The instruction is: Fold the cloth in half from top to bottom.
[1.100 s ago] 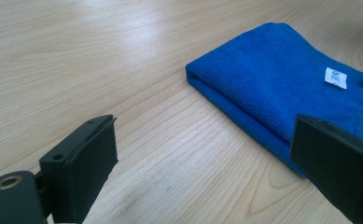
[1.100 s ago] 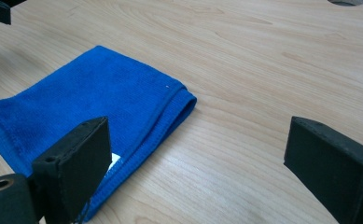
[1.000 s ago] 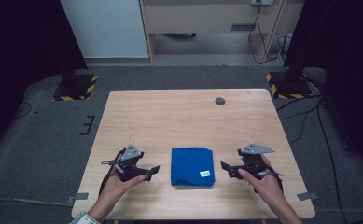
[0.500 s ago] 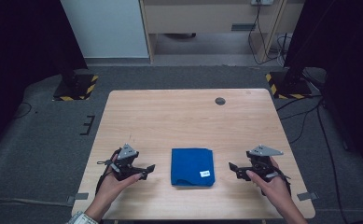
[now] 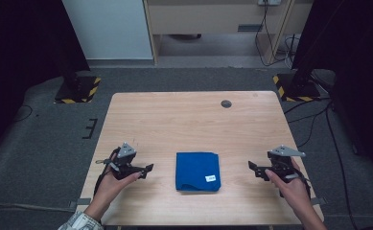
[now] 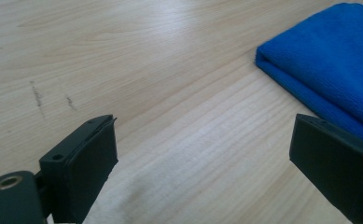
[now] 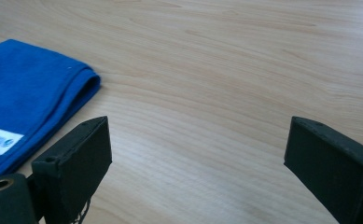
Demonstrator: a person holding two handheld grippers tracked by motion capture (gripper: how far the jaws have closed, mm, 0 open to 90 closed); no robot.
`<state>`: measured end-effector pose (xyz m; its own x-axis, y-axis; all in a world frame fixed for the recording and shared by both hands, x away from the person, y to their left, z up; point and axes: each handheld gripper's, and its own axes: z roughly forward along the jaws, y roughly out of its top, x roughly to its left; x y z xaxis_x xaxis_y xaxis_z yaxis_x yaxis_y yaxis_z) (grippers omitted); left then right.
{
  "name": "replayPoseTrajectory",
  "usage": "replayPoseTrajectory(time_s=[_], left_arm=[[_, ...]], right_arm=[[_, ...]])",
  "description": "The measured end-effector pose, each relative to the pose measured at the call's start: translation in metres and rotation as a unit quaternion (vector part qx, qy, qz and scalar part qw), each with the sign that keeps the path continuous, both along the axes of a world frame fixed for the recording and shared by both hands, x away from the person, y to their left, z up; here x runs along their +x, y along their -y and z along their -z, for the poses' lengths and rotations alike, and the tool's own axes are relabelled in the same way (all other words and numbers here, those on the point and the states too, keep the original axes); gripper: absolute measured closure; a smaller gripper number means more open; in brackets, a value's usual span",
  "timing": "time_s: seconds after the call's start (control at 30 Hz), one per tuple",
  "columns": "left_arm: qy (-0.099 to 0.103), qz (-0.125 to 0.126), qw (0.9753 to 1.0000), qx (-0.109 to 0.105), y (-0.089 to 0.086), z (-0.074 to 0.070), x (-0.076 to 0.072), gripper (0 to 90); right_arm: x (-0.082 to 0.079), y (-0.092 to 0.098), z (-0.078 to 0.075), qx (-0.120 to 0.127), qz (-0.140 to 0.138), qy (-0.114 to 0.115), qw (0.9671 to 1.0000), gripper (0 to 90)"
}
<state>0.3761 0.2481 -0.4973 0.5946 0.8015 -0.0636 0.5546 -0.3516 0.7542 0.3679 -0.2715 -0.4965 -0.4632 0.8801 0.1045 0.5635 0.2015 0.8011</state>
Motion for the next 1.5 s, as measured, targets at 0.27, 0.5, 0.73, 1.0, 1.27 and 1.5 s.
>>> replayPoseTrajectory(time_s=[0.27, 0.5, 0.73, 1.0, 1.27, 1.5], left_arm=[[-0.004, -0.017, 0.9995, 0.026, -0.007, -0.001, 0.026, 6.8], [-0.018, -0.035, 0.9984, 0.041, -0.012, 0.004, 0.052, 6.6], [-0.013, -0.049, 0.9971, 0.056, -0.011, 0.009, 0.073, 6.6], [-0.013, -0.068, 0.9959, 0.057, -0.012, 0.025, 0.095, 6.5], [-0.024, -0.076, 0.9956, 0.049, -0.016, 0.034, 0.099, 6.4], [-0.020, -0.077, 0.9955, 0.051, -0.017, 0.038, 0.097, 5.5]], right_arm=[[0.025, 0.007, 0.000, -0.008, 0.018, -0.005, 0.9998, 7.9], [0.054, 0.013, 0.009, 0.004, 0.040, -0.027, 0.9988, 8.3], [0.083, 0.025, 0.016, 0.003, 0.071, -0.044, 0.9965, 8.8], [0.112, 0.022, 0.021, -0.010, 0.094, -0.063, 0.9935, 9.1], [0.124, 0.010, 0.036, -0.028, 0.107, -0.081, 0.9906, 6.9], [0.125, 0.005, 0.042, -0.045, 0.115, -0.053, 0.9909, 6.3]])
